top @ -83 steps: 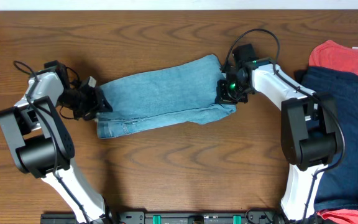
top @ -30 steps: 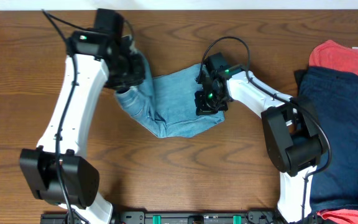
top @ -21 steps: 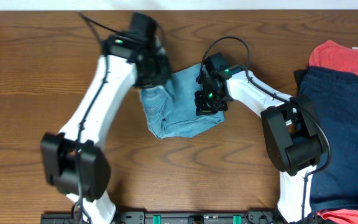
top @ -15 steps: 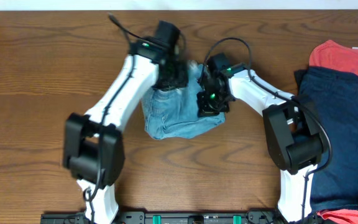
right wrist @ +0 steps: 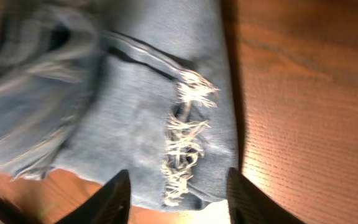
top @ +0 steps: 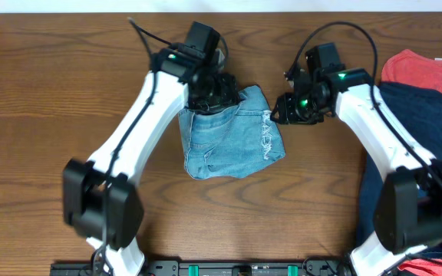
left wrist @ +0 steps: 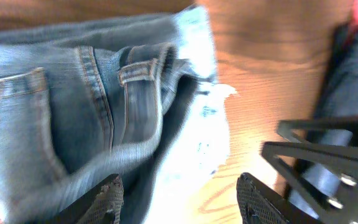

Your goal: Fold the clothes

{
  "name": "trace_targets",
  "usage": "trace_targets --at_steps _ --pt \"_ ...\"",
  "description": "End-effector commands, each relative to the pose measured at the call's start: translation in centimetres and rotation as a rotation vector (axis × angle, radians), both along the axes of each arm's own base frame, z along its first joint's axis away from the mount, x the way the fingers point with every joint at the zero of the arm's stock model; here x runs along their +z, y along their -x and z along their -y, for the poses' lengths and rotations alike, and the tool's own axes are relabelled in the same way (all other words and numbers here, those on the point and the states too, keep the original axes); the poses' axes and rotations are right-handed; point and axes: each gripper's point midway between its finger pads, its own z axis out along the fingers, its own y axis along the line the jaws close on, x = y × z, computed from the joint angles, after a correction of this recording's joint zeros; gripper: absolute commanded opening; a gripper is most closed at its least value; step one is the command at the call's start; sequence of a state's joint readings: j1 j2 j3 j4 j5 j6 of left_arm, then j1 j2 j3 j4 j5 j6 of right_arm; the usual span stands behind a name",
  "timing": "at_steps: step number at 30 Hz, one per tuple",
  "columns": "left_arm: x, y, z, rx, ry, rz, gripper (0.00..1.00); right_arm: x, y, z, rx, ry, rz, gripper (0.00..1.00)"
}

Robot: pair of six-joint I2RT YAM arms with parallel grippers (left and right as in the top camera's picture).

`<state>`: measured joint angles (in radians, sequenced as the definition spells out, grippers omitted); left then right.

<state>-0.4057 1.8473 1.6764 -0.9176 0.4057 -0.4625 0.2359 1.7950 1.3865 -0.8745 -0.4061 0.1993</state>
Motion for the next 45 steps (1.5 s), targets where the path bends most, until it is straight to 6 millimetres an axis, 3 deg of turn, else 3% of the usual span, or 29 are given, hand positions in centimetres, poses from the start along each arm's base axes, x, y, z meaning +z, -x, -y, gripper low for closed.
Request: trace_targets --at_steps 1,6,10,15,19,20,24,28,34,38,41,45 --pt "2.4 -0.2 0.2 -0.02 0.016 0.073 0.6 -0.1 0.1 -0.2 0.037 0.012 0.014 0.51" --pt "1.0 -0.9 0.2 -0.01 -0.063 0.101 0.6 -0.3 -0.1 0.3 0.024 0.038 0.016 0.54" --pt "0.0 -0.6 -1.1 0.009 -0.158 0.088 0.59 -0.3 0.0 0.2 0.046 0.037 0.022 0.55" --pt "0.9 -0.6 -3.7 0.054 -0.21 0.097 0.42 -0.2 0.1 -0.1 0.087 0.031 0.039 0.56" --pt "2.6 -1.2 -7.8 0.131 -0.296 0.148 0.1 -0.2 0.1 -0.1 0.087 0.032 0.04 0.56" --pt "3.0 -1.3 -8.7 0.152 -0.31 0.155 0.06 -0.2 0.1 -0.1 0.087 0.032 0.04 0.56" --pt "2.3 -1.2 -10.8 0.194 -0.334 0.116 0.06 -0.2 0.1 -0.1 0.087 0.032 0.039 0.57" --pt "-1.4 0.6 -9.0 0.129 -0.277 -0.025 0.06 -0.2 0.1 -0.1 0.086 0.032 0.039 0.57" --pt "-7.0 4.4 -2.1 -0.031 -0.093 -0.187 0.06 -0.2 0.1 0.1 0.083 0.033 0.038 0.57" --pt "-11.1 7.0 1.3 -0.128 -0.102 -0.213 0.06 -0.2 0.1 0.1 0.082 0.033 0.036 0.58" --pt "-13.1 8.5 2.6 -0.16 -0.117 -0.233 0.06 -0.3 0.2 0.1 0.082 0.034 0.03 0.58" --pt "-13.4 8.6 3.3 -0.176 -0.118 -0.223 0.06 -0.3 0.5 0.1 0.083 0.035 0.021 0.59"
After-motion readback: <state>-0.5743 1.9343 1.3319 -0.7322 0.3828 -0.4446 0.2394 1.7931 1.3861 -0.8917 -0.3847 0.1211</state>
